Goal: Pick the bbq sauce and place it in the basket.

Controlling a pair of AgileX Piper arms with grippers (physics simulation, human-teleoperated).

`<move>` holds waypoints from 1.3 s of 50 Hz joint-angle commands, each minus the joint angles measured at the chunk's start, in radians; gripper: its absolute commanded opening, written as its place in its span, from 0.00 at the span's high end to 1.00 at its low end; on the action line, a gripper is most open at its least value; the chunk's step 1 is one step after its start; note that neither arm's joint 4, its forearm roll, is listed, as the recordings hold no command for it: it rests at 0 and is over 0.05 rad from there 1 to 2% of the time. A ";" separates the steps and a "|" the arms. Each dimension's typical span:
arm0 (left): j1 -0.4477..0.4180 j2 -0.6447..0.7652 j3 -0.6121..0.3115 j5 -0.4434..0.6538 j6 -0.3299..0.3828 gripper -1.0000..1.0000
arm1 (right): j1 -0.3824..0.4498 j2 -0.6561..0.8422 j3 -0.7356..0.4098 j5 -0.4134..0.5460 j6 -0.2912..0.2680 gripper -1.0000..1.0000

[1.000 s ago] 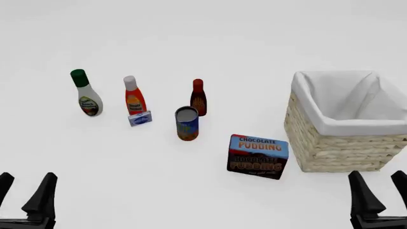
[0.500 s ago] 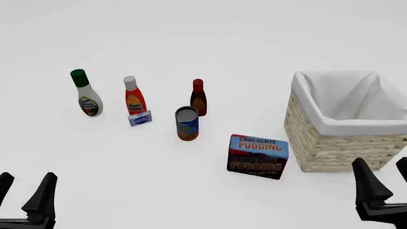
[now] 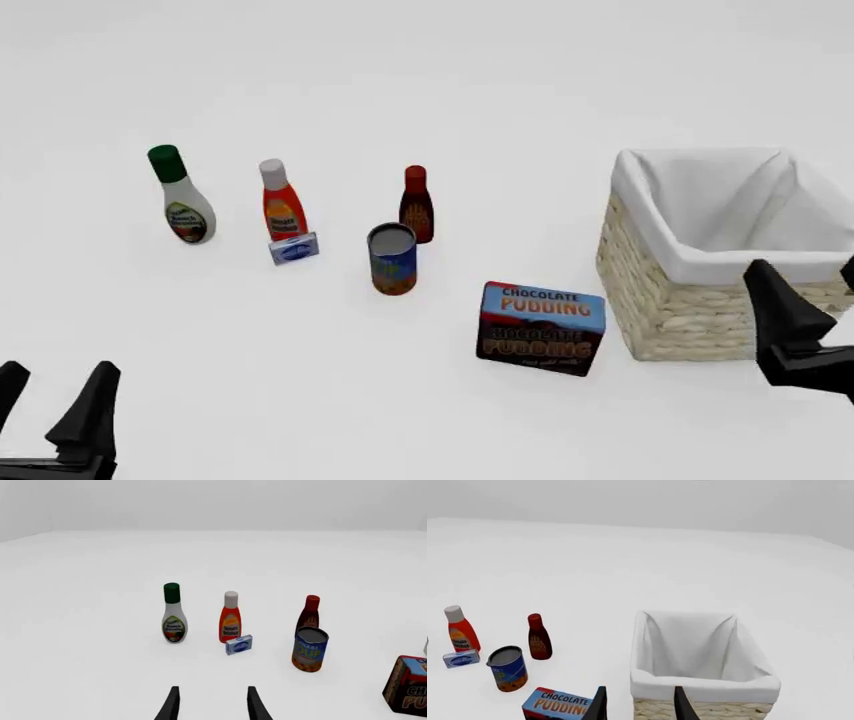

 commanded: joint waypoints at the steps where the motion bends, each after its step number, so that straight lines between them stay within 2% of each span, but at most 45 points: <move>1: 0.000 0.000 0.000 0.000 0.000 0.00 | 0.012 0.092 -0.100 0.011 -0.044 0.00; 4: 0.000 0.000 0.000 0.000 0.000 0.00 | 0.009 0.115 -0.137 0.027 -0.037 0.00; 6: 0.000 0.000 0.000 0.000 0.000 0.00 | 0.021 0.122 -0.157 0.037 -0.055 0.00; 16: 0.000 0.000 0.000 0.000 0.000 0.00 | 0.051 0.246 -0.262 0.055 -0.069 0.00; 21: 0.000 0.000 0.000 0.000 0.000 0.00 | 0.073 0.307 -0.302 0.037 -0.074 0.00; 22: 0.000 0.000 0.000 0.000 0.000 0.00 | 0.084 0.419 -0.350 -0.012 -0.063 0.00; 23: 0.000 0.000 0.000 0.000 0.000 0.00 | 0.084 0.420 -0.350 -0.013 -0.063 0.00; 29: 0.000 0.000 0.000 0.000 0.000 0.00 | 0.115 0.509 -0.426 -0.030 -0.100 0.00; 31: 0.000 0.000 0.000 0.000 0.000 0.00 | 0.115 0.527 -0.458 -0.016 -0.075 0.00; 32: 0.000 0.000 0.000 0.000 0.000 0.00 | 0.164 0.659 -0.567 -0.012 -0.097 0.00; 37: 0.000 0.000 0.000 0.000 0.000 0.00 | 0.182 0.702 -0.610 0.008 -0.072 0.00; 43: 0.000 0.000 0.000 0.000 0.000 0.00 | 0.181 0.755 -0.674 0.038 -0.086 0.00; 46: 0.000 0.000 0.000 0.000 0.000 0.00 | 0.198 0.779 -0.709 0.039 -0.072 0.00; 53: 0.000 0.000 0.000 0.000 0.000 0.00 | 0.221 0.866 -0.784 0.042 -0.097 0.00; 54: 0.000 0.000 0.000 0.000 0.000 0.00 | 0.226 0.877 -0.797 0.053 -0.081 0.00; 65: 0.000 0.000 0.000 0.000 0.000 0.00 | 0.268 1.009 -0.956 0.126 -0.044 0.00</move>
